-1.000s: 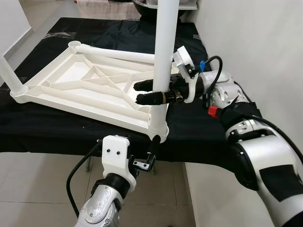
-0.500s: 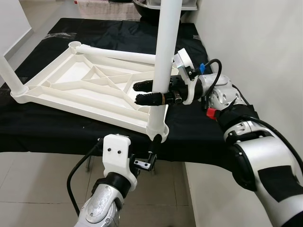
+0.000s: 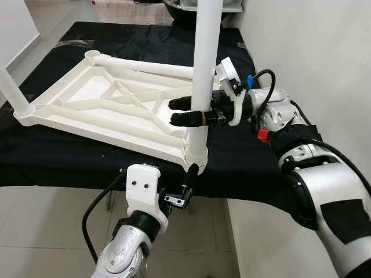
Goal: Building children table
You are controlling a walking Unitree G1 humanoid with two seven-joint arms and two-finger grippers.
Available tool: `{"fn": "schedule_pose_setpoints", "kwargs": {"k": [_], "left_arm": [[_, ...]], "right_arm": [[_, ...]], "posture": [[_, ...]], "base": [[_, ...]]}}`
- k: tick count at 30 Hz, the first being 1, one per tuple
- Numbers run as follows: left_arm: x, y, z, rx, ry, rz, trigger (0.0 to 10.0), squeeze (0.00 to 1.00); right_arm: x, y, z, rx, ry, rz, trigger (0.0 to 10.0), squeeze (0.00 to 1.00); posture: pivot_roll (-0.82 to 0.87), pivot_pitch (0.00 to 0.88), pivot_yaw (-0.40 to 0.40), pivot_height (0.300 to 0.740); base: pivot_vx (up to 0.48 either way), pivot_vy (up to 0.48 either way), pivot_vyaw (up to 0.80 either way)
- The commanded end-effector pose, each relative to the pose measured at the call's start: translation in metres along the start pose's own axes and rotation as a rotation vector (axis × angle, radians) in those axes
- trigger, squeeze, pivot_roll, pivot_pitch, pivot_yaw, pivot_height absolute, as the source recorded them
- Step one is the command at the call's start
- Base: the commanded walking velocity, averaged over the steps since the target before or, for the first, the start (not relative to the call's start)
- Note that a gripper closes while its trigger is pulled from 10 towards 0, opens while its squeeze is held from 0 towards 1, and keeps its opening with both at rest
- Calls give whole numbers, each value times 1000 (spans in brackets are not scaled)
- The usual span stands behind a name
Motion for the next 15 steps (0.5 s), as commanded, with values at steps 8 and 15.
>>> {"fn": "schedule_pose_setpoints", "kwargs": {"k": [8,15], "left_arm": [[1,7,-1,-17,-3,-11,10000,0],[1,7,-1,-17,-3,-10,10000,0]], "right_arm": [[-18,-3,1,10,-11,36,10000,0],[-23,-2,-1,-34,10,39,10000,0]], "posture": [[129,194,-52,740],[129,194,-50,740]], "base": [[0,0,0],[0,0,0]]}}
Point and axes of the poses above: a point about 5 cm out from each wrist's last joint towards the gripper, its own z axis pointing out of the wrist towards the gripper, its own x axis along the axis of the wrist's last joint, y = z × x, the point moved 1 cm from there along z, pointing out of the wrist towards the gripper, and after that the axes turned 6 degrees about z, right-handed, at the moved point
